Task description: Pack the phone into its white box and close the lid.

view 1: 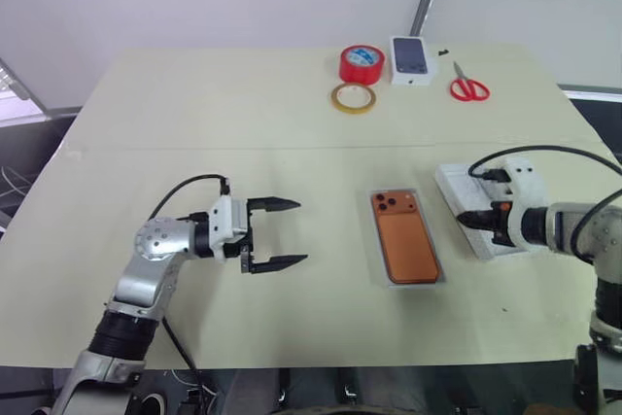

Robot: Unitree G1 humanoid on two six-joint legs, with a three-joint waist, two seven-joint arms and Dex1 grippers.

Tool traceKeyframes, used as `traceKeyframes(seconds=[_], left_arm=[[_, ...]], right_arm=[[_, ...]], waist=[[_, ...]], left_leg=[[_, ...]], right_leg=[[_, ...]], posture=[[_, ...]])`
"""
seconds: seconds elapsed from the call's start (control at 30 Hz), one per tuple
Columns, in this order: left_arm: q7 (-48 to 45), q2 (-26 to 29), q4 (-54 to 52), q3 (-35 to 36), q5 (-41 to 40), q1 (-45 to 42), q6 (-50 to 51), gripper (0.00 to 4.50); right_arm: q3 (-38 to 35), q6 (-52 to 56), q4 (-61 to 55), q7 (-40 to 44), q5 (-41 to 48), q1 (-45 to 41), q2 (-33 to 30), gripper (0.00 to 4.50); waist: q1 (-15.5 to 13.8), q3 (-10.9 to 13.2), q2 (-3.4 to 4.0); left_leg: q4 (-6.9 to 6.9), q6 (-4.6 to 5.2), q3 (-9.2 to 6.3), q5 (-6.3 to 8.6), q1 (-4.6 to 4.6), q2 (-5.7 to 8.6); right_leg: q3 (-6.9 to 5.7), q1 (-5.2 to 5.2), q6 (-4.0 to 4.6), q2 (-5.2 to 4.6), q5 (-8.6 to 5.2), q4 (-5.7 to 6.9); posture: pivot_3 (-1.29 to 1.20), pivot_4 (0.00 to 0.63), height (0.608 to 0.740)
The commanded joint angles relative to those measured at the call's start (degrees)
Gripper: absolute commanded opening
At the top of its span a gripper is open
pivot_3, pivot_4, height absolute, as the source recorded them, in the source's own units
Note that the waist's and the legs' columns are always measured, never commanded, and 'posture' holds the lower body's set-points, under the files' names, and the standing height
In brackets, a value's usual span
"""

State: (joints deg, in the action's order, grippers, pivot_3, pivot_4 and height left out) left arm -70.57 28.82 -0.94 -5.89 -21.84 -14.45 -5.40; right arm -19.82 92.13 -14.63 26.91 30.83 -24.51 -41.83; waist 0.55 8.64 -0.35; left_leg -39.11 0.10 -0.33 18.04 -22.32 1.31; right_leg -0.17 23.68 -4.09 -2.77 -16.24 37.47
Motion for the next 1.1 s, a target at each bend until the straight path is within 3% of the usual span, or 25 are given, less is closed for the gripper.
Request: traceKeyframes(seconds=[0.03,0.3,0.43,0.53,0.6,0.87,1.1], left_arm=[[0.1,0.2,0.5,0.2,-0.1,-2.2,0.2,4.50],[1.6,-0.3,1.3,0.4,-0.7,-4.1,2.6,4.50],[2.1,-0.2,0.8,0.5,-0.9,-4.2,3.9,4.50],[4.6,-1.3,0.6,0.3,-0.7,-4.7,6.4,4.50],[6.3,-2.1,0.6,0.3,-0.2,-5.0,7.5,4.50],[9.3,-3.2,-0.4,0.7,-0.6,-5.3,10.0,4.50],[8.9,-3.2,-3.9,0.7,-1.6,-3.5,10.2,4.50]], right_arm=[[-6.6,0.4,-3.1,-2.4,3.4,-5.6,5.5,0.04],[-19.9,0.4,-6.5,-9.5,23.6,-9.0,21.0,0.04],[-23.6,0.4,-7.4,-18.9,41.6,-5.8,27.2,0.04],[-13.1,-14.4,-9.5,-33.4,71.3,4.6,22.6,0.04],[-6.9,-22.6,-13.5,-37.1,81.2,10.0,18.2,0.04],[4.1,-40.2,-23.9,-26.5,82.2,24.1,6.5,0.04],[12.9,-46.6,-23.8,-30.2,82.2,28.8,2.1,0.04]], waist=[[0.3,0.0,0.03],[0.0,0.0,0.07],[0.1,0.0,0.09],[0.1,0.1,0.12],[0.1,0.1,0.20],[0.2,0.1,0.16],[0.1,0.1,0.13]], left_leg=[[0.00,0.00,0.00,0.00,0.00,0.00],[0.08,0.00,0.00,0.00,-0.11,0.01],[0.06,0.01,0.00,0.00,-0.12,0.02],[0.08,0.01,0.01,0.00,-0.12,0.02],[0.08,0.03,0.00,0.01,-0.15,0.02],[-0.01,0.07,0.04,0.02,0.03,-0.03],[-0.03,0.08,0.03,0.03,0.00,-0.05]], right_leg=[[0.00,0.00,0.00,0.00,0.00,0.01],[0.00,0.14,-0.01,0.01,0.01,0.06],[0.00,0.13,-0.01,-0.02,0.01,0.05],[0.00,0.17,-0.01,-0.02,0.01,0.09],[0.00,0.16,-0.01,-0.04,0.01,0.07],[0.00,-0.06,-0.05,0.10,0.01,0.01],[0.00,-0.08,-0.06,0.08,0.01,-0.08]], posture=[[0.00,0.150,0.740],[0.00,0.150,0.740],[0.00,0.150,0.740],[0.00,0.150,0.740],[0.00,0.150,0.740],[0.00,0.150,0.740],[0.00,0.150,0.740]])
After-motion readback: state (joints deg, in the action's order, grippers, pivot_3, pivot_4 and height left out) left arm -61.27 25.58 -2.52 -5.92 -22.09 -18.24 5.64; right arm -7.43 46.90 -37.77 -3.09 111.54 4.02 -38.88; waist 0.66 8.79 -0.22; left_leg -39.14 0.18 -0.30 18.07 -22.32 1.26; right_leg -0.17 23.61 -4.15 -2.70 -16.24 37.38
